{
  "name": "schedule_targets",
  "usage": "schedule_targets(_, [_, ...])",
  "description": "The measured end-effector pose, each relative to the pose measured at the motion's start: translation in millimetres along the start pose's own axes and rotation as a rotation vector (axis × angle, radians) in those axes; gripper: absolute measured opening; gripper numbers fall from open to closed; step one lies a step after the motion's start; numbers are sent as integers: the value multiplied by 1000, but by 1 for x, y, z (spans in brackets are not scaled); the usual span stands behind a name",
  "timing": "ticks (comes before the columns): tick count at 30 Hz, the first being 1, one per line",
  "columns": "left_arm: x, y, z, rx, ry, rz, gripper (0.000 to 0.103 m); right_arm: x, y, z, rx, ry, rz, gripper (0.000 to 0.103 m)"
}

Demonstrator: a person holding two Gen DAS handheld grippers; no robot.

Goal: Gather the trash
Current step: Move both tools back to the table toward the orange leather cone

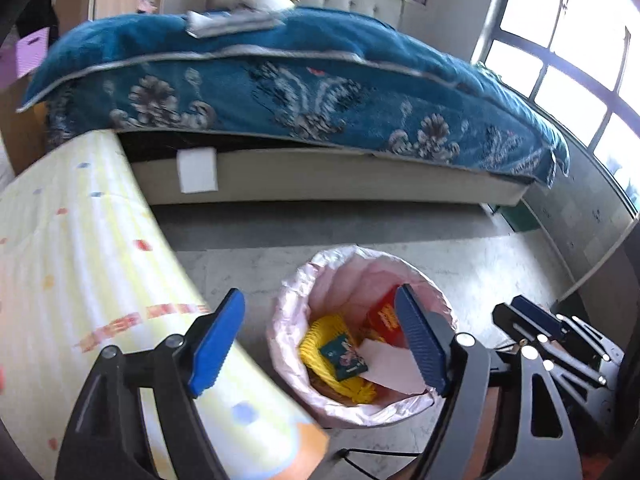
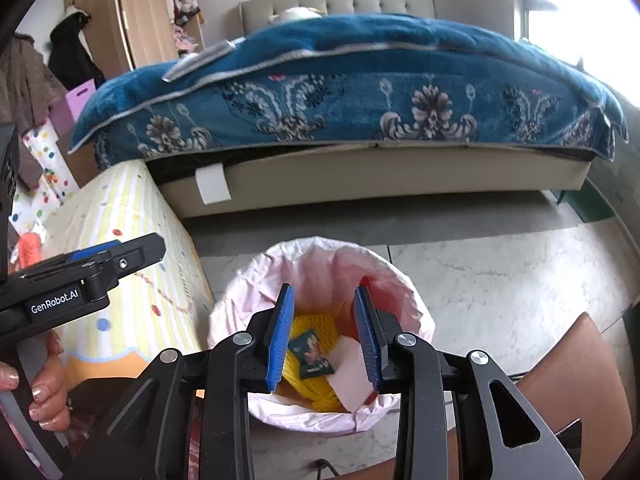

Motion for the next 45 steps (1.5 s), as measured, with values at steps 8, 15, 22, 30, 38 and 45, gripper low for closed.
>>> schedule_targets(8, [-61,-72,-7,94,-68,108,85,-52,-33,13,53,-75,108,33])
schedule_targets(15, [-124,-132,-28,151,-158,209,86,-124,-53,23,74,-199,207,35])
schedule_targets(22, [-181,-183,-41,211,-238,310,87,-188,-68,32,106,-306,274,43])
schedule_targets(30, [-250,-225,-54,261,-340,428,88,-256,-75,42,120,-390,341,45])
schedule_targets(38, [-299,-236,-59,264,-411,500,90,-307,-60,50,100,-443,389,50])
schedule_targets(45, [-318,-235,-41,255,-422,504,91,-339,-44,56,97,-473,401,50])
Point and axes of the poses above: each gripper's, at about its wrist camera, not at the fingertips, and y roughly the way its jaws point, x to its right, z to its top, the point moved 6 cm from there along y, roughly the way its jaws point, and after that the axes turned 12 degrees about -y, right-handed, at the moved point
